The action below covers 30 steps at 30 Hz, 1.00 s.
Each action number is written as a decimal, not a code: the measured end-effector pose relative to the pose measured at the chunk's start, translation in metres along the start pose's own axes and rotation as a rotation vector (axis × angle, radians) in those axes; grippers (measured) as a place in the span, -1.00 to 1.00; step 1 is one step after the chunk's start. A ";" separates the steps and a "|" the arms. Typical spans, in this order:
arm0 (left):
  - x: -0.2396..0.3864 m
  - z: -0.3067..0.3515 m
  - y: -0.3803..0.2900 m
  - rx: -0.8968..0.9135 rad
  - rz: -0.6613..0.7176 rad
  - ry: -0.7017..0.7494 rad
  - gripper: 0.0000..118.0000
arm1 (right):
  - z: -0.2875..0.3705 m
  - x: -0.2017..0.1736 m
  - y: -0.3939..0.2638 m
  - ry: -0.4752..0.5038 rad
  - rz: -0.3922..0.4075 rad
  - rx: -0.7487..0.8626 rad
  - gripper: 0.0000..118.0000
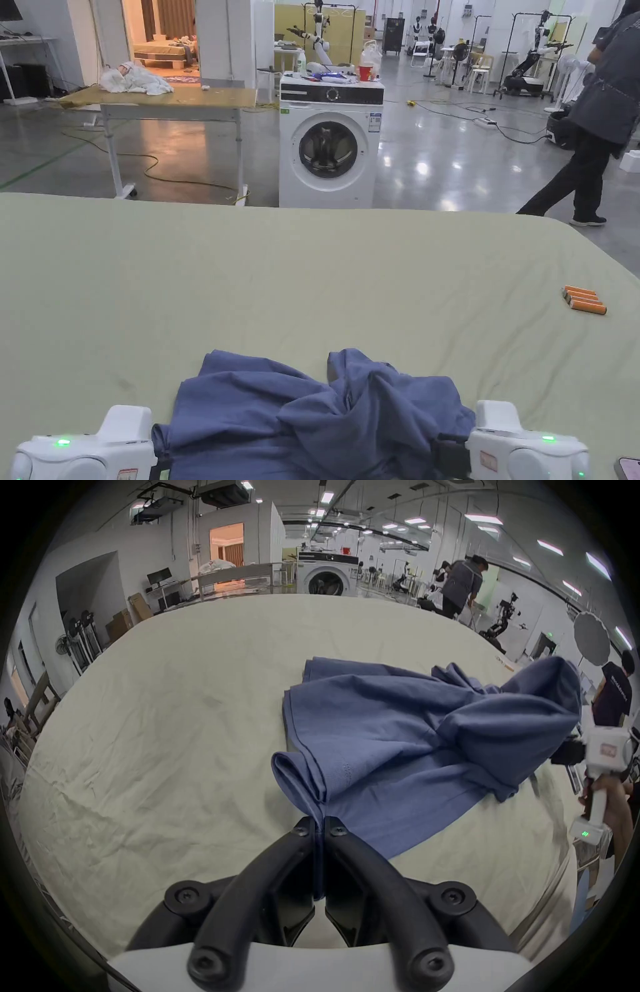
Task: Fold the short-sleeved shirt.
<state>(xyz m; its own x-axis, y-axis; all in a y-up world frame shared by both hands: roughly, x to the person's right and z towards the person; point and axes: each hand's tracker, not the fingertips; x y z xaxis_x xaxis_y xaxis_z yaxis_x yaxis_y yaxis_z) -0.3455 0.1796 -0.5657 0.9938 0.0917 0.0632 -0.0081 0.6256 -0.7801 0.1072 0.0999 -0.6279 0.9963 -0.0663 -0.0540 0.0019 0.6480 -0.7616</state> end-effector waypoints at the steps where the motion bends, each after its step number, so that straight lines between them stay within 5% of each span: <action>1: -0.002 -0.007 -0.004 0.004 0.001 -0.001 -1.00 | -0.006 -0.002 -0.001 0.013 0.001 -0.002 0.19; 3: -0.005 -0.008 0.000 0.011 0.003 -0.001 -1.00 | -0.011 -0.009 -0.002 0.038 0.024 0.014 -0.39; 6: -0.003 -0.005 -0.001 0.043 0.016 -0.010 -1.00 | -0.008 -0.013 0.001 -0.004 0.114 0.056 -0.86; 10: -0.006 0.004 0.010 0.123 0.012 -0.006 -1.00 | 0.014 -0.007 0.014 0.015 0.056 0.133 -0.88; 30: -0.041 0.148 0.226 0.634 -0.074 0.123 -1.00 | 0.209 -0.027 0.230 -0.119 0.177 0.637 -0.89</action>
<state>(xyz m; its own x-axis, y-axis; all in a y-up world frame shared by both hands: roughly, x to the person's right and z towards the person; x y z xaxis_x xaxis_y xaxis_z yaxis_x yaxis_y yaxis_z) -0.4049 0.4319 -0.6526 0.9994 -0.0351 0.0011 0.0342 0.9663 -0.2553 0.0988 0.4090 -0.6663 0.9888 0.1428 -0.0437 -0.1489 0.9649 -0.2163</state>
